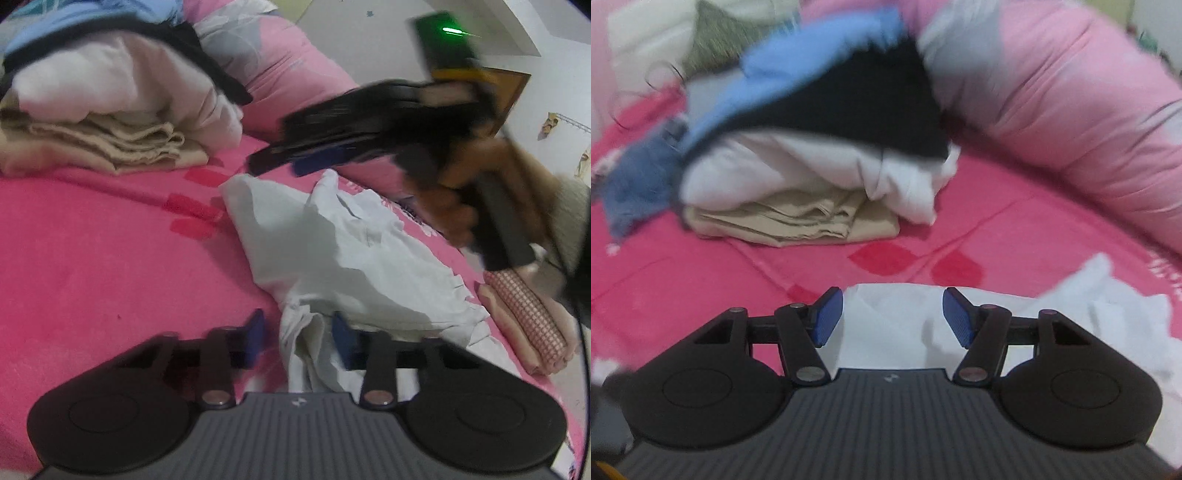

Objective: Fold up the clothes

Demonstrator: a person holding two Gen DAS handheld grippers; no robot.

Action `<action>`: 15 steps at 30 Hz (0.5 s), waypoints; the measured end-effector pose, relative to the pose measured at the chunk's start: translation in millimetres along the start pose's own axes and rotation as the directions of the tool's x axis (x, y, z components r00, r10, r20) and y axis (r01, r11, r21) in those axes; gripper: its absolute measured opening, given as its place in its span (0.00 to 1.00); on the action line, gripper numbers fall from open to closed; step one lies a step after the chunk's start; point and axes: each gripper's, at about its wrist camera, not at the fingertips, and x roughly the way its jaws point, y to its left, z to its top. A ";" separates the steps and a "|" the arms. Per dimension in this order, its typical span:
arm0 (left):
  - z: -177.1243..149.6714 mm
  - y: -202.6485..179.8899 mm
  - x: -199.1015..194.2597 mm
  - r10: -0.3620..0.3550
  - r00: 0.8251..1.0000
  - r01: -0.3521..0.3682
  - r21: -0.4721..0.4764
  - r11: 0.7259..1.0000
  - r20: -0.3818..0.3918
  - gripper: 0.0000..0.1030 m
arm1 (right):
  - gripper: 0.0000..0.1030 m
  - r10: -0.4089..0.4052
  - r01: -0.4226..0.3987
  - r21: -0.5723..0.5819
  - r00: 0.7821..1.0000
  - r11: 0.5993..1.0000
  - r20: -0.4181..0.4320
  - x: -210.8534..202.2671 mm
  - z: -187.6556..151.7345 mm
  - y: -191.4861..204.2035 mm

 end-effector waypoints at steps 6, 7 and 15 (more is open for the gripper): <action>0.4 5.4 0.4 -0.008 1.000 0.008 -0.033 0.999 0.008 0.05 | 0.00 0.035 -0.034 0.017 0.997 0.999 -0.068 33.2 -14.5 0.2; 0.1 3.8 -0.2 -0.002 1.000 0.002 -0.025 1.000 0.012 0.04 | 0.00 0.050 -0.049 0.031 0.999 0.998 -0.021 28.1 -18.5 -1.7; -2.3 -13.8 -3.1 0.049 0.998 -0.050 0.062 0.997 0.030 0.04 | 0.00 0.144 -0.176 0.130 0.964 0.976 0.225 42.3 -31.3 -19.1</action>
